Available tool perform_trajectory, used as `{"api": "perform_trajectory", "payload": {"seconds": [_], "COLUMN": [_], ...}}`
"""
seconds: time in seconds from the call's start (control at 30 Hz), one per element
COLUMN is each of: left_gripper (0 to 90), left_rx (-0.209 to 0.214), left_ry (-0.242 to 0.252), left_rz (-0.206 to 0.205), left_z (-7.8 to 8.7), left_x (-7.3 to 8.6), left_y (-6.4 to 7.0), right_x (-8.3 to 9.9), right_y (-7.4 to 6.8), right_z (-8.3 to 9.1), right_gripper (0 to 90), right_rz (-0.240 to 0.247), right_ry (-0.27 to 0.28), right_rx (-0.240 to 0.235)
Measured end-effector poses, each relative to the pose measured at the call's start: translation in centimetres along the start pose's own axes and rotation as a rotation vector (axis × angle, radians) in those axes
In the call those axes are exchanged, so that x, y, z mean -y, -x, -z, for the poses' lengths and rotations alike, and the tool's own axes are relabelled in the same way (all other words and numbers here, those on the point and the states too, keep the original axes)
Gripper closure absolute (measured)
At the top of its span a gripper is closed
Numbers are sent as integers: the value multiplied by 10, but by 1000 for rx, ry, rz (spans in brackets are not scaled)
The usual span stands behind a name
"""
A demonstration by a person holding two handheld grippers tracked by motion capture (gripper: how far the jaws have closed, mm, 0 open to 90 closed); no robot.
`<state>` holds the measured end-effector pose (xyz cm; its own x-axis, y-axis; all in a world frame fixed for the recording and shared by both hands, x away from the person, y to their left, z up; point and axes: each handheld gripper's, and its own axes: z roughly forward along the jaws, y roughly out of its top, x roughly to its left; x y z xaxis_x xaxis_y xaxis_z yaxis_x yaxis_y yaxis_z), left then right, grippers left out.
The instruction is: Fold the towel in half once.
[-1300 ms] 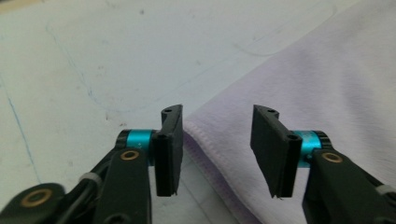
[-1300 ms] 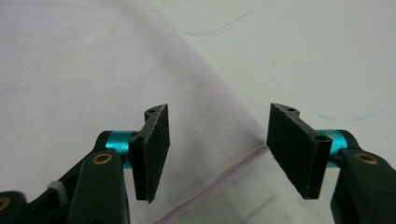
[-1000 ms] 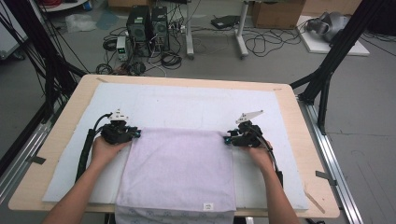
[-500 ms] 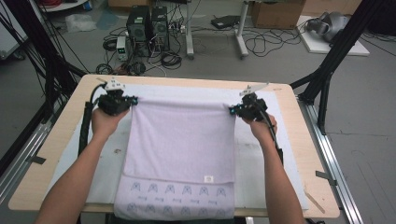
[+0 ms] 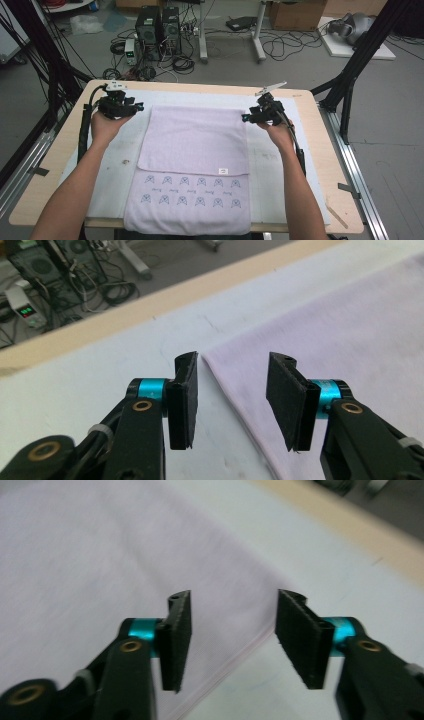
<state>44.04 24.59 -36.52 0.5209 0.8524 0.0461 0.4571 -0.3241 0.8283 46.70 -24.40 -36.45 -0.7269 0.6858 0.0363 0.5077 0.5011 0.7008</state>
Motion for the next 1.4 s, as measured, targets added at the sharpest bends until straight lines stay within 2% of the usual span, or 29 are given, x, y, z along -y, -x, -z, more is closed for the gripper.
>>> {"api": "perform_trajectory", "payload": {"seconds": [0.03, 0.07, 0.1, 0.17, 0.27, 0.33, 0.4, 0.6, 0.7, 0.73, 0.8, 0.87, 0.93, 1.0, 1.1, 1.13, 1.23, 1.33, 1.4], "left_gripper": [557, 547, 539, 540, 542, 544, 543, 558, 578, 586, 589, 589, 589, 590, 613, 631, 725, 862, 877], "left_rx": [9, 21, 34, 55, 97, 123, 149, 214, 261, 278, 296, 315, 322, 328, 325, 320, 310, 317, 320], "left_ry": [-11, -19, -22, -27, -14, -21, -15, -5, -20, -34, -37, -50, -69, -82, -81, -81, -81, -85, -94], "left_rz": [-5, -10, -13, -33, -48, -73, -72, -102, -110, -118, -137, -142, -161, -161, -163, -163, -174, -168, -160], "left_z": [0, 0, 1, 4, 10, 14, 18, 30, 33, 34, 37, 38, 39, 38, 39, 39, 38, 38, 38], "left_x": [7, 13, 19, 29, 43, 51, 60, 81, 94, 97, 104, 109, 113, 117, 119, 119, 118, 117, 116], "left_y": [2, 3, 6, 12, 23, 31, 37, 55, 62, 64, 70, 73, 75, 76, 76, 77, 80, 80, 78], "right_x": [4, 9, 13, 21, 34, 41, 50, 72, 77, 79, 85, 93, 101, 105, 111, 113, 115, 114, 113], "right_y": [-5, -11, -16, -23, -39, -47, -57, -77, -88, -90, -98, -100, -102, -102, -104, -104, -102, -102, -102], "right_z": [0, 0, 1, 0, 1, 1, 1, 4, 3, 4, 7, 6, 6, 4, 2, 0, 0, 0, 0], "right_gripper": [472, 489, 483, 471, 476, 480, 491, 503, 504, 509, 527, 527, 530, 530, 564, 577, 686, 829, 859], "right_rz": [20, 53, 64, 56, 81, 95, 100, 105, 122, 129, 163, 151, 152, 137, 157, 149, 150, 159, 162], "right_ry": [-1, 27, 32, 23, 37, 28, 38, 66, -7, -7, 30, 11, 11, -21, -14, -16, -1, -3, -5], "right_rx": [13, 23, 23, -8, -31, -49, -73, -130, -174, -179, -161, -177, -178, -194, -177, -179, -178, -188, -194]}}
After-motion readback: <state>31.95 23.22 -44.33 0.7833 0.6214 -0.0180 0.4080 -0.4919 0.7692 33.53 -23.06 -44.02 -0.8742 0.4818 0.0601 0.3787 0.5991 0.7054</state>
